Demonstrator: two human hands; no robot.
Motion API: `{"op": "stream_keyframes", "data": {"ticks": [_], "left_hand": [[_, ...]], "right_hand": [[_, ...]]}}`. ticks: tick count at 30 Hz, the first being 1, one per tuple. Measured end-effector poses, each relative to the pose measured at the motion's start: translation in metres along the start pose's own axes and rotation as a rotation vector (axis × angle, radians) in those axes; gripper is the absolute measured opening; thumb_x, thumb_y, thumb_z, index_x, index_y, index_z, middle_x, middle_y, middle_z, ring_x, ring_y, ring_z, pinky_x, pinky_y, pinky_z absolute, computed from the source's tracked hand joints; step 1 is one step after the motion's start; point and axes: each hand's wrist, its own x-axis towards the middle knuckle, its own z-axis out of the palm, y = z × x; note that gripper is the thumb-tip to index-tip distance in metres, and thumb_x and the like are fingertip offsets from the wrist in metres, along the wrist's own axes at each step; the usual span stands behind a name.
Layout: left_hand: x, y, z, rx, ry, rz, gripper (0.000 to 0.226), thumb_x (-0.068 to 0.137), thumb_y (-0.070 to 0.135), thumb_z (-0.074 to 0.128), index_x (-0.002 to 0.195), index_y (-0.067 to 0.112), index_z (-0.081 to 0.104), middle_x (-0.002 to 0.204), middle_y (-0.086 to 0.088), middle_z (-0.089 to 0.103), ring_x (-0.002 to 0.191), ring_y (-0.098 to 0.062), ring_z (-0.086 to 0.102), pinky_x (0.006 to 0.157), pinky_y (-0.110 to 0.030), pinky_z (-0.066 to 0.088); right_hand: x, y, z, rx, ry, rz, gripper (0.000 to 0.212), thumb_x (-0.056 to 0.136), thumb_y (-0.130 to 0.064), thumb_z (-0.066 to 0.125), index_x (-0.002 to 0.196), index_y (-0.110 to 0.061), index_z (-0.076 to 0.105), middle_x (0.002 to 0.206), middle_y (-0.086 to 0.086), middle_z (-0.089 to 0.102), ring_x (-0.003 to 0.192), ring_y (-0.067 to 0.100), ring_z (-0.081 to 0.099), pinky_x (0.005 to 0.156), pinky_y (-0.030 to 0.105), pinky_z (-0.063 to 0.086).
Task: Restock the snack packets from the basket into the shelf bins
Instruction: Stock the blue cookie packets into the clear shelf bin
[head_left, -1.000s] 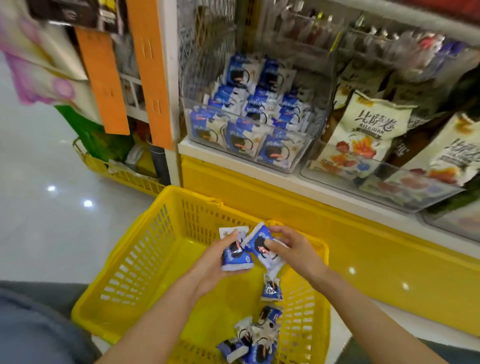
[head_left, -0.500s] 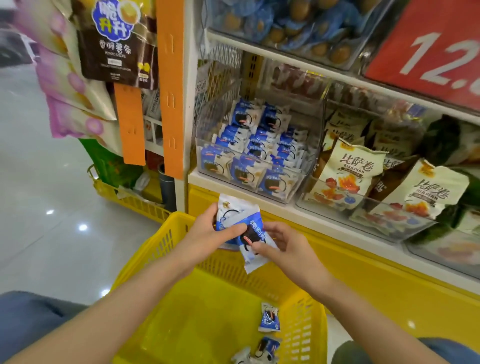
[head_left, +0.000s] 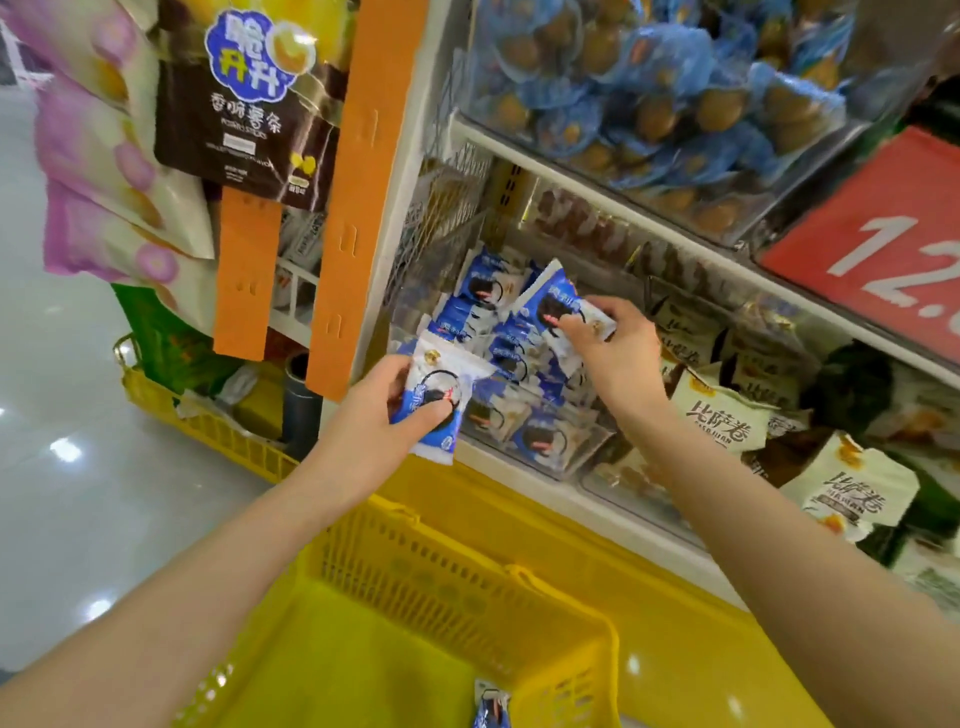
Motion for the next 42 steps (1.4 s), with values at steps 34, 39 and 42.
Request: {"op": "stream_keyframes", "data": {"ticks": [34,39,42], "left_hand": [[0.057,-0.014,-0.012,-0.145,-0.013,-0.051,0.035,0.085,0.012,0.064,0.114,0.029,0.054,0.099,0.013,0.062,0.09,0.001,0.06,0.062,-0.006,0.047],[0.051,-0.012,-0.014,-0.084,-0.033,-0.084,0.032,0.081,0.017,0.07,0.107,0.026,0.054,0.099,0.013,0.061,0.084,0.006,0.061,0.064,-0.012,0.049],[0.045,-0.007,-0.01,-0.058,-0.112,-0.068,0.022,0.081,0.021,0.069,0.1,0.027,0.06,0.101,0.007,0.065,0.089,-0.002,0.064,0.071,-0.017,0.053]], "right_hand": [[0.09,0.029,0.083,-0.218,-0.03,0.168,0.025,0.099,-0.02,0.044,0.111,0.0,0.051,0.107,0.02,0.056,0.085,0.024,0.058,0.078,0.031,0.051],[0.018,-0.006,0.058,-0.017,-0.179,-0.11,0.031,0.099,-0.031,0.04,0.122,-0.016,0.054,0.108,-0.006,0.057,0.097,0.009,0.053,0.075,0.016,0.042],[-0.015,-0.016,0.047,-0.003,-0.411,-0.176,0.031,0.098,-0.029,0.043,0.122,-0.017,0.057,0.11,-0.008,0.06,0.103,0.008,0.056,0.081,0.013,0.043]]}}
